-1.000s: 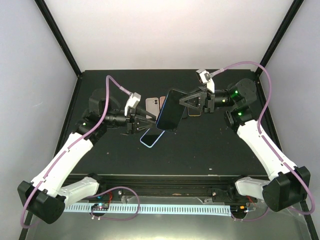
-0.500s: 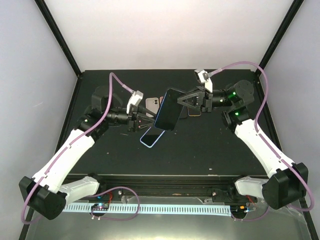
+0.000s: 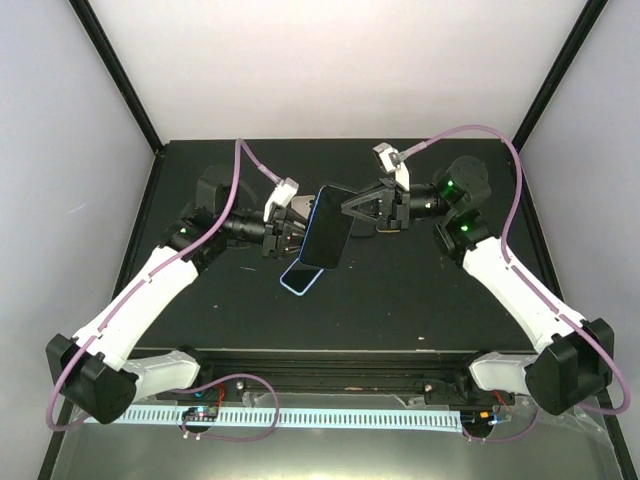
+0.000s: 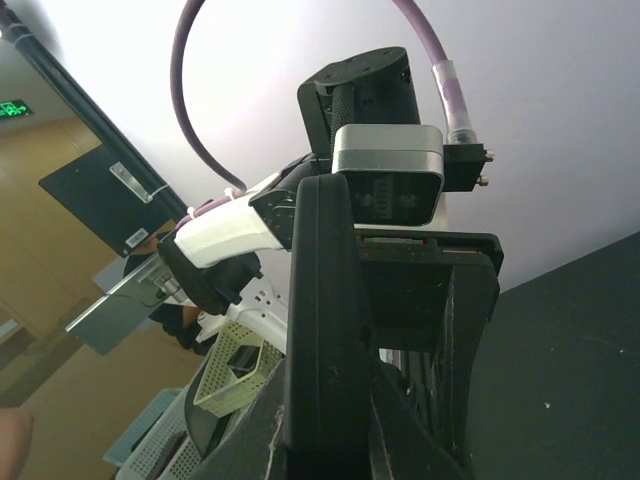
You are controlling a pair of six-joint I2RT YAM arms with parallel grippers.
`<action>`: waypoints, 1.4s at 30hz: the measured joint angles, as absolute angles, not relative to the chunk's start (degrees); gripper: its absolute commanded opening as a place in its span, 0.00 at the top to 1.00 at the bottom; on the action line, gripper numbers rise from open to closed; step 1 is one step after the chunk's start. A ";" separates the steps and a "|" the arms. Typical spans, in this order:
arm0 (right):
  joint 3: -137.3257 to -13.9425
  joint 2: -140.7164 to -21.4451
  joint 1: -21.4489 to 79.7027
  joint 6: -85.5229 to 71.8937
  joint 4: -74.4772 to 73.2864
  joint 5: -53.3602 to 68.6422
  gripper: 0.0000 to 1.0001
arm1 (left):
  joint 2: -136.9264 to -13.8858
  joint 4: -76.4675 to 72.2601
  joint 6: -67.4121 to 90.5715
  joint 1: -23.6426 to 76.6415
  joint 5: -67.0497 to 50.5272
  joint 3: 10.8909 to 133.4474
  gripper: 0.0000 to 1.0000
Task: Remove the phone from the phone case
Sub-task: Remove the phone case from the phone.
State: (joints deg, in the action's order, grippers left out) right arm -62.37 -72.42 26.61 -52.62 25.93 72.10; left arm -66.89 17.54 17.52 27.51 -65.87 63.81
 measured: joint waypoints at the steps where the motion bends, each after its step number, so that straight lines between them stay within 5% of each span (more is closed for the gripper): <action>1: -62.59 -72.60 26.72 -52.38 25.56 72.18 0.99 | -67.11 17.65 17.61 27.70 -65.95 64.05 0.61; 14: -68.47 -77.01 26.81 -45.12 12.25 72.73 0.97 | -66.85 4.03 30.44 25.85 -69.78 57.76 0.90; 18: -68.90 -78.87 26.13 -45.04 9.63 72.05 0.71 | -66.83 -0.47 34.35 24.47 -69.56 55.18 0.97; 32: -76.55 -80.64 23.20 -31.24 -7.09 65.80 0.27 | -67.07 -15.68 52.99 20.47 -66.11 49.28 0.98; 42: -77.54 -72.55 24.95 -9.26 -19.00 43.81 0.31 | -68.88 -9.93 60.73 17.56 -58.65 47.44 0.98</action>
